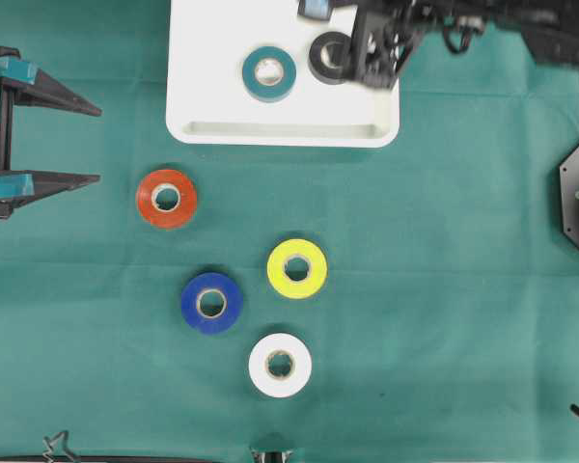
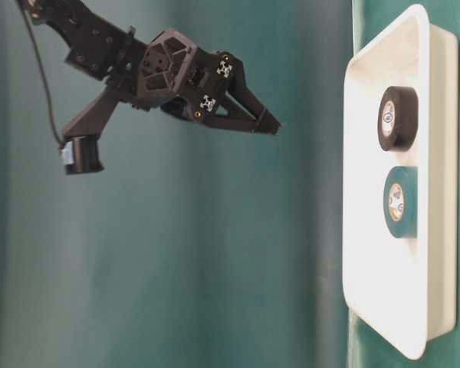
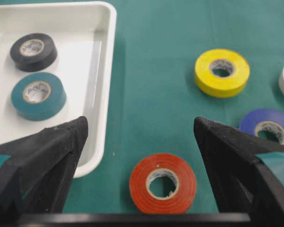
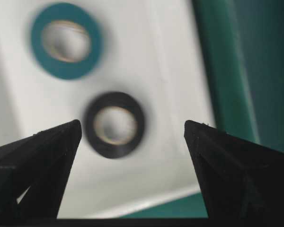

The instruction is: Pick up the tape from a random location and place it into the white case.

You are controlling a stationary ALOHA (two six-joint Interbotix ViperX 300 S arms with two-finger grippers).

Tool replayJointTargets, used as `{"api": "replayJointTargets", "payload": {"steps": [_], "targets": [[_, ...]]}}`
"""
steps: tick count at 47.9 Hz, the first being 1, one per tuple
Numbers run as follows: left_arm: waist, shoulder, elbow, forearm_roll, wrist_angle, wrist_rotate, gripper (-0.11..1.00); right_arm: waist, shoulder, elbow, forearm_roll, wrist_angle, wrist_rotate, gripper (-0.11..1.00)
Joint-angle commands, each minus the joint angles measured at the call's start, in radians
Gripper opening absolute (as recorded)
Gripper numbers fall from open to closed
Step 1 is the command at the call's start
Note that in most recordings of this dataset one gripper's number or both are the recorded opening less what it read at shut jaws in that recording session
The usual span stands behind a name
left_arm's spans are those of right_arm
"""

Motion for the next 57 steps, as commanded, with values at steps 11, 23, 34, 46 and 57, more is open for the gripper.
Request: {"api": "replayJointTargets", "payload": {"steps": [11, 23, 34, 46, 57], "targets": [[0.002, 0.003, -0.014, -0.002, -0.006, -0.002, 0.98, 0.164, -0.026, -0.021, 0.002, -0.012, 0.044, 0.87], [0.002, 0.003, -0.014, -0.002, -0.006, -0.002, 0.98, 0.178, -0.087, 0.021, 0.002, -0.025, 0.046, 0.87], [0.002, 0.003, -0.014, -0.002, -0.006, -0.002, 0.98, 0.202, -0.229, 0.121, 0.006, -0.110, 0.048, 0.87], [0.003, 0.002, -0.012, -0.002, -0.006, -0.002, 0.98, 0.207, -0.434, 0.279, 0.026, -0.216, 0.071, 0.87], [0.003, 0.002, -0.012, -0.002, -0.008, -0.002, 0.98, 0.207, -0.632, 0.453, 0.028, -0.351, 0.091, 0.87]]}}
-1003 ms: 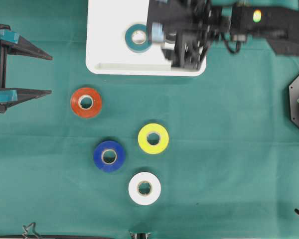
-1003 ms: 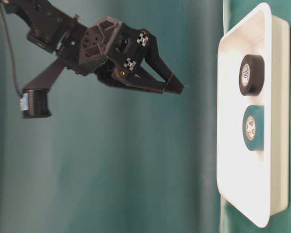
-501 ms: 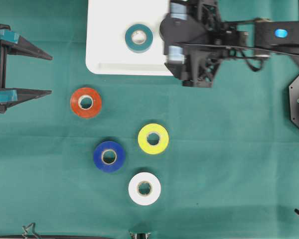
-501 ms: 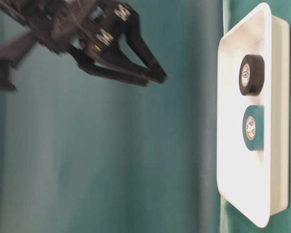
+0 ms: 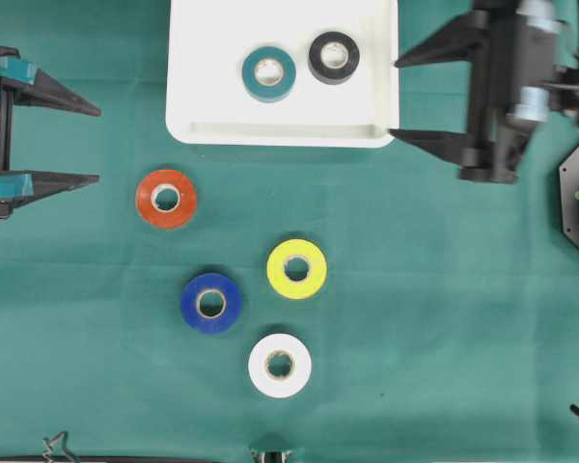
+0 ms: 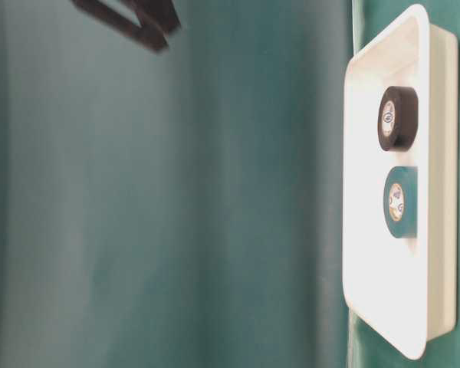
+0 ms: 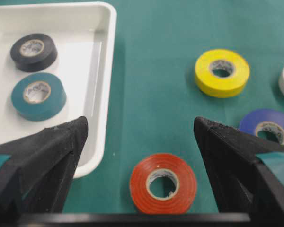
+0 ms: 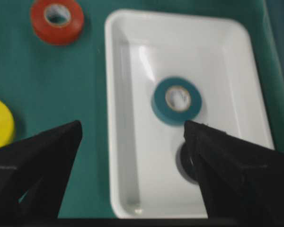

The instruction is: Pick up the tape from a random location and place it into the white case.

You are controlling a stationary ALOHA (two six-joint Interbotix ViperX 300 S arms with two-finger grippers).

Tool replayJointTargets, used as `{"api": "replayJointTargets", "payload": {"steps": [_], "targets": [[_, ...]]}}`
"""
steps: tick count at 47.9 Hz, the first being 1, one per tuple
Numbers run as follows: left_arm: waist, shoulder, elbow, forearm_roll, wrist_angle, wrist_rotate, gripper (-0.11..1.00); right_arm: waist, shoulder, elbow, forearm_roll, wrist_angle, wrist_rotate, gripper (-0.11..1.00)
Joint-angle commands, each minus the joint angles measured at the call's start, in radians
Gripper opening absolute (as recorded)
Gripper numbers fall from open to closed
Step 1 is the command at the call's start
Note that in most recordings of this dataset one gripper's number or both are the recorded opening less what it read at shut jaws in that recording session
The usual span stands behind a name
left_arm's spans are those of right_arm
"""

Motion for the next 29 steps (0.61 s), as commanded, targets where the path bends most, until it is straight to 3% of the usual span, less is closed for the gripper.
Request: {"api": "replayJointTargets", "payload": {"steps": [1, 13, 29], "targets": [[0.000, 0.003, -0.012, -0.002, -0.008, -0.002, 0.98, 0.003, -0.072, 0.054, 0.002, -0.064, 0.005, 0.87], [0.002, 0.003, -0.011, -0.002, -0.009, -0.002, 0.98, 0.005, -0.193, 0.244, 0.005, -0.216, 0.031, 0.87], [0.000, 0.005, -0.008, -0.002, -0.005, -0.002, 0.98, 0.005, -0.172, 0.399, 0.006, -0.368, 0.110, 0.87]]}}
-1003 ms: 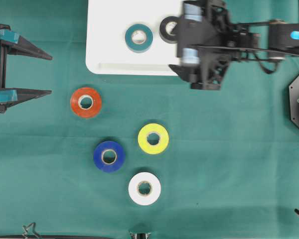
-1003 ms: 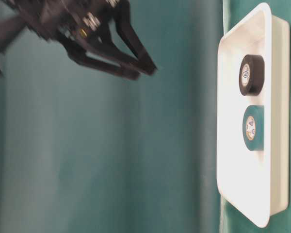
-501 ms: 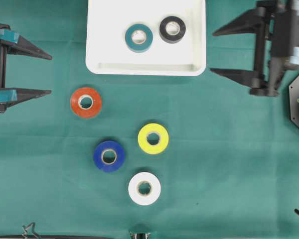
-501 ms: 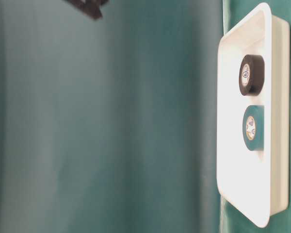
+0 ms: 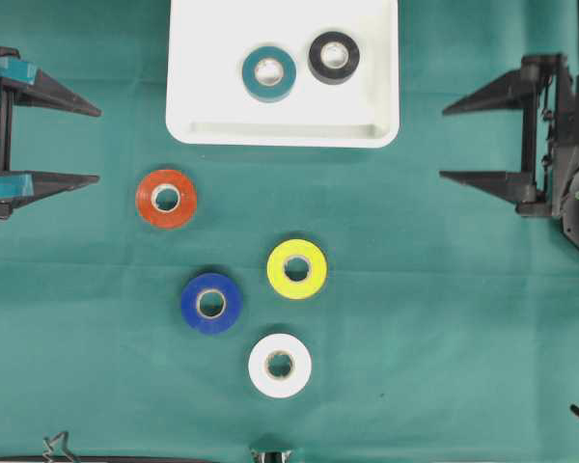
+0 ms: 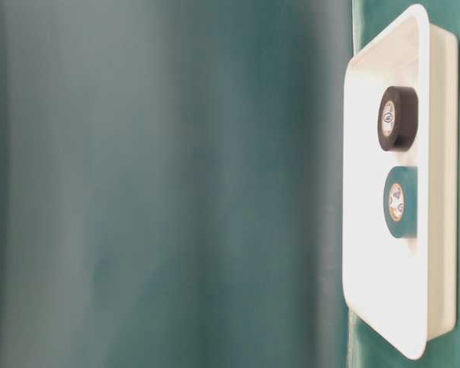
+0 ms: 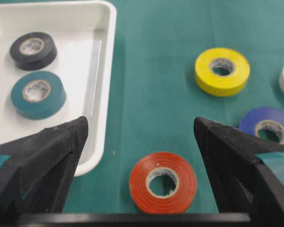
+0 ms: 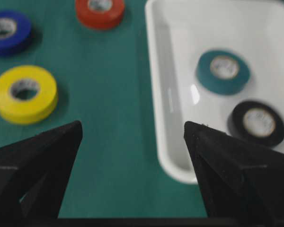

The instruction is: Pick up the tape from a random location and place it into the white case.

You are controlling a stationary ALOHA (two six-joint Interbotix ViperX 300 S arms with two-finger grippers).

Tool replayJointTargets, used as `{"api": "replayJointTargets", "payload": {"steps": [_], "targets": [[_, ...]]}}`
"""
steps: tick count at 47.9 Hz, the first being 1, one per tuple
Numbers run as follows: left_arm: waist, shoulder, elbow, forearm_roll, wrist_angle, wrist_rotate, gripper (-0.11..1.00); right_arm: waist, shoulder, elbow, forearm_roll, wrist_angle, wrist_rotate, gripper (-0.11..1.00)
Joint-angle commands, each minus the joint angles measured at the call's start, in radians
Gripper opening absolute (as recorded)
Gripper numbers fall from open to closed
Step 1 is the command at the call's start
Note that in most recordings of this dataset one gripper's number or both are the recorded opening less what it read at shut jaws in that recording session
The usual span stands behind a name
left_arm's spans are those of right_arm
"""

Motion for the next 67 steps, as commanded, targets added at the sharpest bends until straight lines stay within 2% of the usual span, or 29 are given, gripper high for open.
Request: {"api": "replayJointTargets", "payload": {"steps": [1, 51, 56, 67], "targets": [[0.002, 0.003, -0.011, -0.002, -0.005, -0.002, 0.98, 0.003, 0.011, -0.003, 0.002, -0.028, 0.006, 0.87], [-0.002, 0.002, -0.008, -0.002, -0.005, -0.002, 0.98, 0.003, 0.006, -0.015, -0.002, -0.017, 0.008, 0.87], [-0.025, -0.002, -0.006, -0.002, -0.005, -0.003, 0.98, 0.003, 0.006, -0.017, -0.002, -0.015, 0.006, 0.87], [-0.144, -0.008, -0.008, -0.002, -0.011, -0.008, 0.98, 0.003, 0.006, -0.020, -0.005, -0.015, 0.005, 0.87]]}}
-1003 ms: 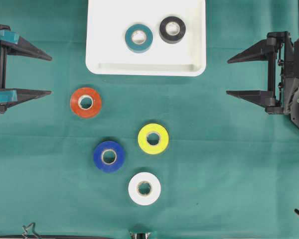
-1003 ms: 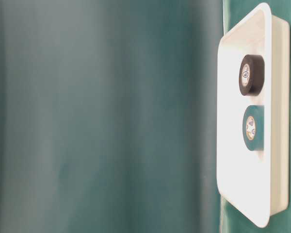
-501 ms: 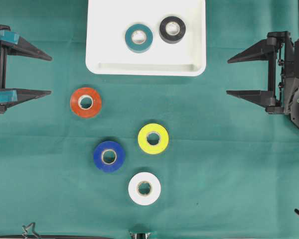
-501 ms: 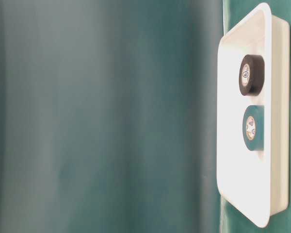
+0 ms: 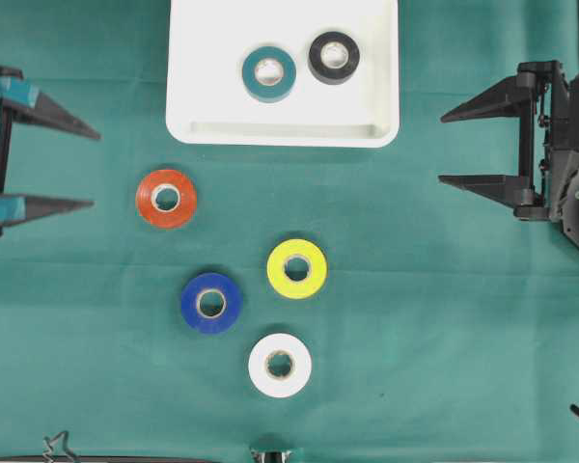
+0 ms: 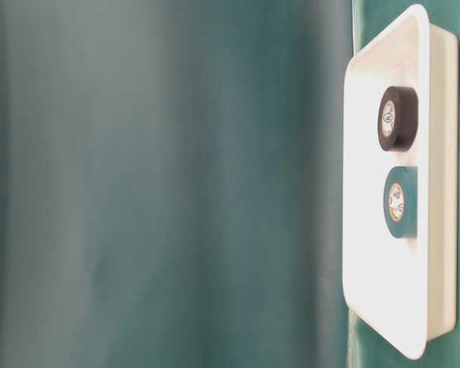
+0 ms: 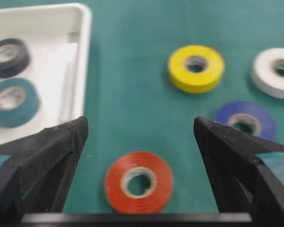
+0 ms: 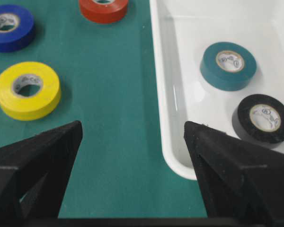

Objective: Pick up the tape from a random location and place it into the white case.
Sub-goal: 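Move the left gripper over the blue tape roll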

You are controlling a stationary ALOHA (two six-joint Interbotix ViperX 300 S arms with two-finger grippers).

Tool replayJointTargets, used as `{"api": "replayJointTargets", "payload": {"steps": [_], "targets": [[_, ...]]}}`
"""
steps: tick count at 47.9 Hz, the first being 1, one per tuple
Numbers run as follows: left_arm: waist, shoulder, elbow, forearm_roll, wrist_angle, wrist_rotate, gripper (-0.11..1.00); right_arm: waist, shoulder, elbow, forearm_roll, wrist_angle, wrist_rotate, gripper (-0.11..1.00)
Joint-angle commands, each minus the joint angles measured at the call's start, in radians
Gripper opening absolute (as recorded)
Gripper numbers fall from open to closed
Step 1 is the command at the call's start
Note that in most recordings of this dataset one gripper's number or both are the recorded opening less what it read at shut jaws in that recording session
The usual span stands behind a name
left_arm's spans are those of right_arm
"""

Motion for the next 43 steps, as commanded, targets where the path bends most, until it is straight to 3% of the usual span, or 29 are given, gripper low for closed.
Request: {"api": "replayJointTargets", "payload": {"steps": [1, 15, 34, 43], "targets": [[-0.049, 0.002, -0.014, -0.003, -0.011, -0.008, 0.98, 0.002, 0.003, -0.026, -0.003, -0.005, 0.000, 0.87], [-0.163, -0.002, -0.014, -0.003, -0.011, -0.078, 0.98, 0.002, 0.003, -0.028, -0.003, -0.005, 0.002, 0.87], [-0.166, 0.002, -0.015, -0.003, -0.014, -0.080, 0.98, 0.002, 0.003, -0.031, -0.003, -0.005, 0.002, 0.87], [-0.172, 0.021, -0.020, -0.003, -0.081, -0.083, 0.98, 0.002, 0.003, -0.032, -0.003, -0.005, 0.002, 0.87]]}}
